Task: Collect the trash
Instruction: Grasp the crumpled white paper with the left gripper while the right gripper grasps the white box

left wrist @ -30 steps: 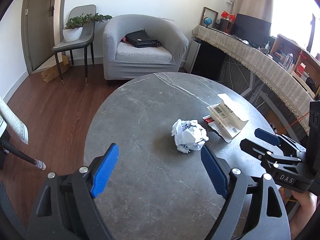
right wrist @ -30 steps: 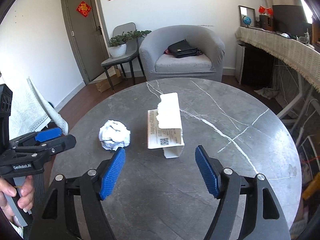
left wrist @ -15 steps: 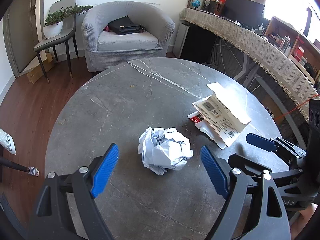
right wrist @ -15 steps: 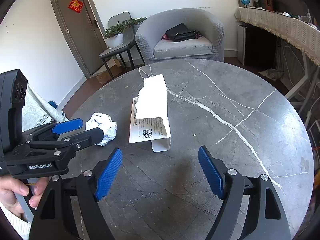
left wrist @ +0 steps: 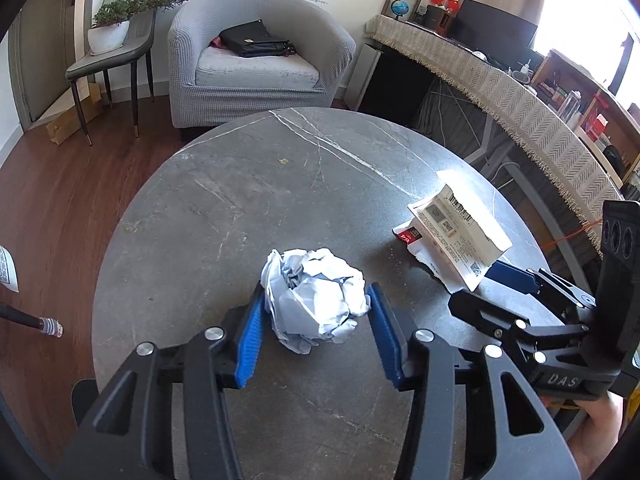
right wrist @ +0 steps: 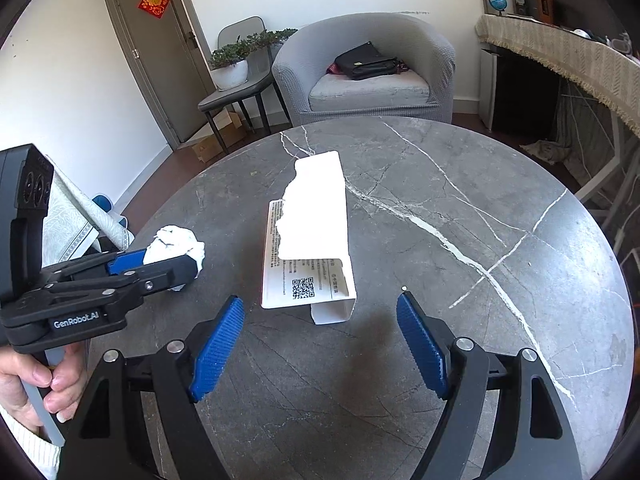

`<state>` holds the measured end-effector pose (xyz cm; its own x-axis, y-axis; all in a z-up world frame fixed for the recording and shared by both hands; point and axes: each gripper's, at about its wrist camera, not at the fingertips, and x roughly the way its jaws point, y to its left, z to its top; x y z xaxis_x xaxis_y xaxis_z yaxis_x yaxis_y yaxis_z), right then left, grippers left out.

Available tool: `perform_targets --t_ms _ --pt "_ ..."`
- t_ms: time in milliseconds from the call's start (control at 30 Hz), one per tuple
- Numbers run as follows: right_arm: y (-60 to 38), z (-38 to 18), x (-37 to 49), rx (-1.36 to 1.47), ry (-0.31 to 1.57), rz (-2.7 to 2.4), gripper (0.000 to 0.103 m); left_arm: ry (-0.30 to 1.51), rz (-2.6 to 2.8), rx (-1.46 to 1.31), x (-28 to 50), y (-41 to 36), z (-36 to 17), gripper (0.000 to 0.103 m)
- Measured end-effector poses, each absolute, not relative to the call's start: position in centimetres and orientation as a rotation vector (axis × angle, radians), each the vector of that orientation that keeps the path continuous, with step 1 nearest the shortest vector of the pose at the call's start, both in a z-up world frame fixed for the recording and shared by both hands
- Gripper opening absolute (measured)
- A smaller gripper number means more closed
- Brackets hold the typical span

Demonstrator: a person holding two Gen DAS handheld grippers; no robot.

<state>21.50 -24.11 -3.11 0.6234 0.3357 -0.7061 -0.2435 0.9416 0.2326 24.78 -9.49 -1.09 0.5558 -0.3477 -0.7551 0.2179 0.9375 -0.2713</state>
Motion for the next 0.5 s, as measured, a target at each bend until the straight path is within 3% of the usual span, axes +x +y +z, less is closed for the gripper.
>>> perform_targets --t_ms 500 --pt "-22.2 -2.4 23.8 0.077 0.83 0.304 0.079 0.921 -0.326 -0.204 19.6 -5.8 -1.1 0.053"
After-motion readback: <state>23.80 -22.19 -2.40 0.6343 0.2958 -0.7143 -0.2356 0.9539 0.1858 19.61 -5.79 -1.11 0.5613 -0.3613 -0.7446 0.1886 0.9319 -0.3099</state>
